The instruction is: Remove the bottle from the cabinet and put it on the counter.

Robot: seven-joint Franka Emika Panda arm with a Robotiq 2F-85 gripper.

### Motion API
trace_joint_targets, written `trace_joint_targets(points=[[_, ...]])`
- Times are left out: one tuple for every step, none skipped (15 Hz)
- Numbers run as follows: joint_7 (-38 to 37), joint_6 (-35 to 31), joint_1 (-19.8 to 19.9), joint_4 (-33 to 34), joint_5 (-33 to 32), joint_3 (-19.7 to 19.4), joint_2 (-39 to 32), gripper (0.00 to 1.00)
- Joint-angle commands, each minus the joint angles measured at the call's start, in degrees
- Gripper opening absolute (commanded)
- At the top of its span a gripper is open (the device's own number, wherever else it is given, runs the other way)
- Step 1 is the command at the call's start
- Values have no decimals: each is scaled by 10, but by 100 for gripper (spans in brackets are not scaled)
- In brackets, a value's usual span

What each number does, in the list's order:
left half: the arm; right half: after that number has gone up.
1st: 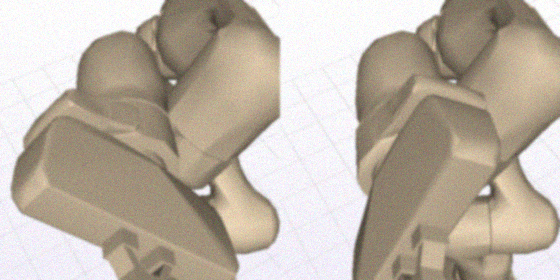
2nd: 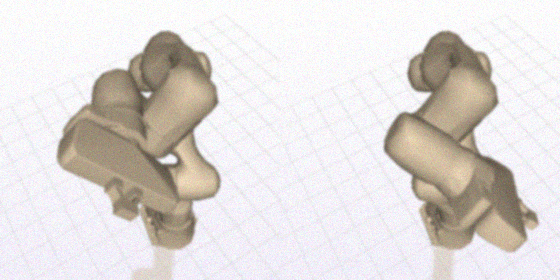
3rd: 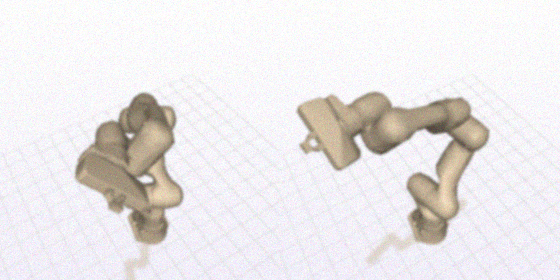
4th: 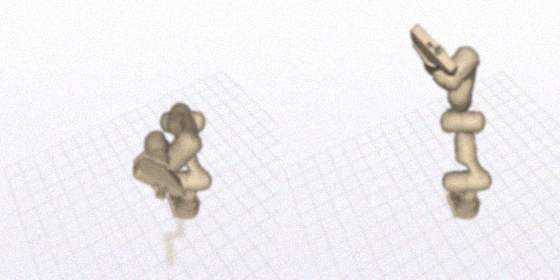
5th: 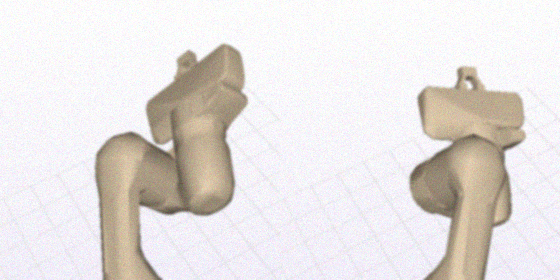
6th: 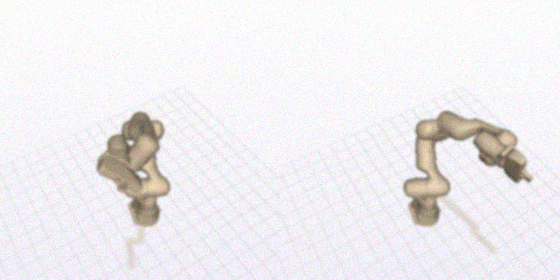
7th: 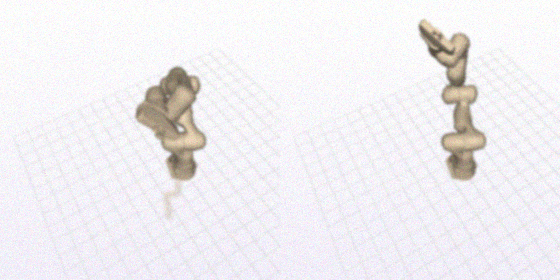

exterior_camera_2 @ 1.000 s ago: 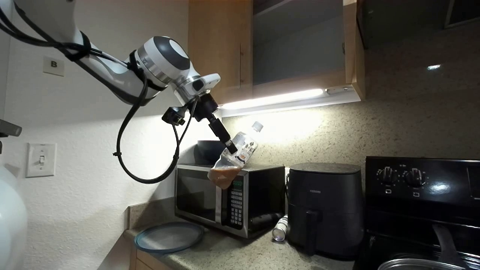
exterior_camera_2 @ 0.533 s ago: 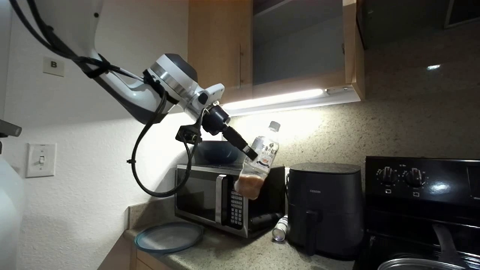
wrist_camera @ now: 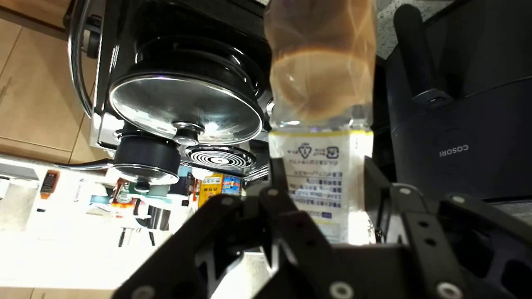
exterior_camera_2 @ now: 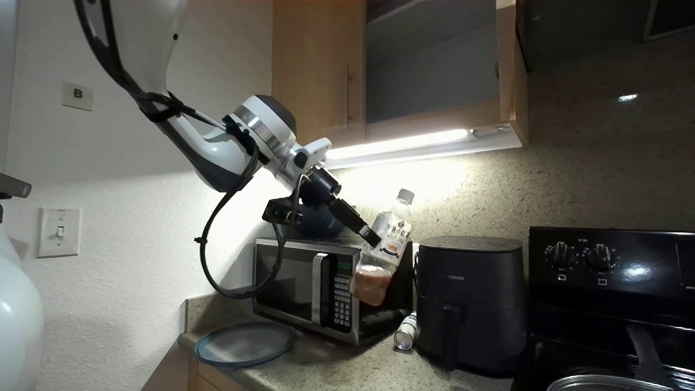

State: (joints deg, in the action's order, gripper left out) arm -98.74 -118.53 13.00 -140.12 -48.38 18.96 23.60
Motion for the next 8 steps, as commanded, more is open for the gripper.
trace_joint_targets(points=[[-51,51,-37,13,-45,-21,-35,20],[-66,67,-45,16,-59,-22,-49,20],[-87,89,-53,20,-82,-22,-67,20],[-105,109,-62,24,-103,-24,-84,20],[-116,126,-74,29,-117,-29,-101,20],[-130,144,-86,35,-133,-34,-119,20],[-143,158,-96,42,-147,-39,-136,20],[-159,175,-106,50,-163,-45,-154,20]])
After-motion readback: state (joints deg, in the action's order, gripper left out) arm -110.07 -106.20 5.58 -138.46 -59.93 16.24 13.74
